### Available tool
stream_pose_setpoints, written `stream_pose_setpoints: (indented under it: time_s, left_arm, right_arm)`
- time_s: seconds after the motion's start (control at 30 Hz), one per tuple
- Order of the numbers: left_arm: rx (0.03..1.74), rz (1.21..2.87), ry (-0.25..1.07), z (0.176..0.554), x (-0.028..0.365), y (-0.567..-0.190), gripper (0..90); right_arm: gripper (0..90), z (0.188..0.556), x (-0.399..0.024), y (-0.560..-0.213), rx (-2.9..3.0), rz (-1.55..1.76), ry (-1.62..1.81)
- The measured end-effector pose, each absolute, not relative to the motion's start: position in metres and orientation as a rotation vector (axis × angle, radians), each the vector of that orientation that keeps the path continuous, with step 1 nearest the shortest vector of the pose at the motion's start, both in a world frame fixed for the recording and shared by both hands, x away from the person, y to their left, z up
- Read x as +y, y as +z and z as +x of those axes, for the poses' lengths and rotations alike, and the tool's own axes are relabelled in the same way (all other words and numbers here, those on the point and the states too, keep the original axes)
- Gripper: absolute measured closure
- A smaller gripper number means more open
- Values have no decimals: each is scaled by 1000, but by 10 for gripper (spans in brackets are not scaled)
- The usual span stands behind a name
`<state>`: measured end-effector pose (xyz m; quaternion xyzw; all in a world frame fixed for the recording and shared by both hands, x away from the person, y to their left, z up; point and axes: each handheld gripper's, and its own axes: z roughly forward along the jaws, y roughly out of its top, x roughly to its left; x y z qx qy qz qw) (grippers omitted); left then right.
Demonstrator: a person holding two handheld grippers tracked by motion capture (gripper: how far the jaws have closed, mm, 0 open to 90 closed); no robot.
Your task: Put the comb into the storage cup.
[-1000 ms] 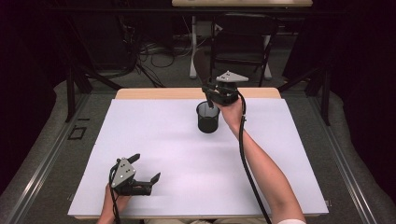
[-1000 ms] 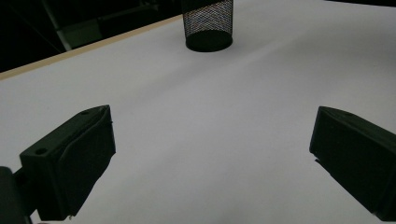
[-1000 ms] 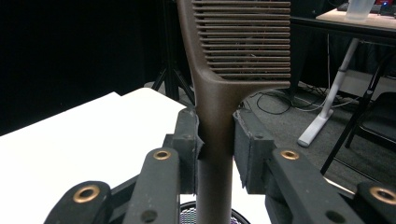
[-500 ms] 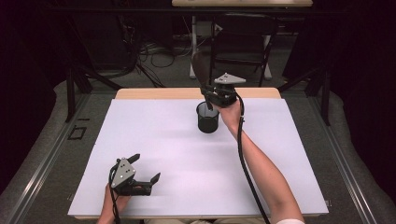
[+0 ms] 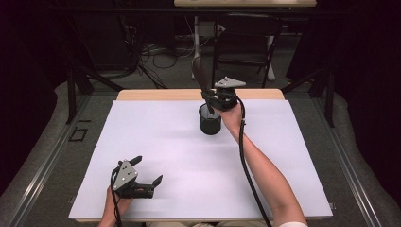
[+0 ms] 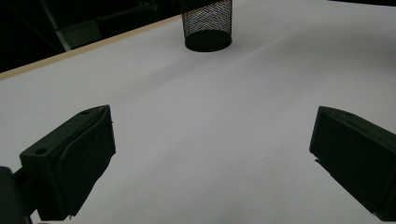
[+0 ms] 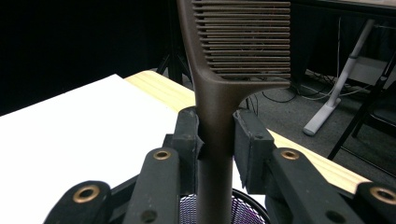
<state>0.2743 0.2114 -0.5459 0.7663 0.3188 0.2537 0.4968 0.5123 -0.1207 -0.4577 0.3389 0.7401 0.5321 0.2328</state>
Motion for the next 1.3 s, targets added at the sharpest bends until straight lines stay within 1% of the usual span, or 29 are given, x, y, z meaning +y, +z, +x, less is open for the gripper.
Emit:
stream_pose_setpoints:
  time_s: [1.3]
  left_arm:
    - [770,1858,617,274,212,-545,3]
  right_arm:
    - [725,513,-124,-475,2082,941,1409]
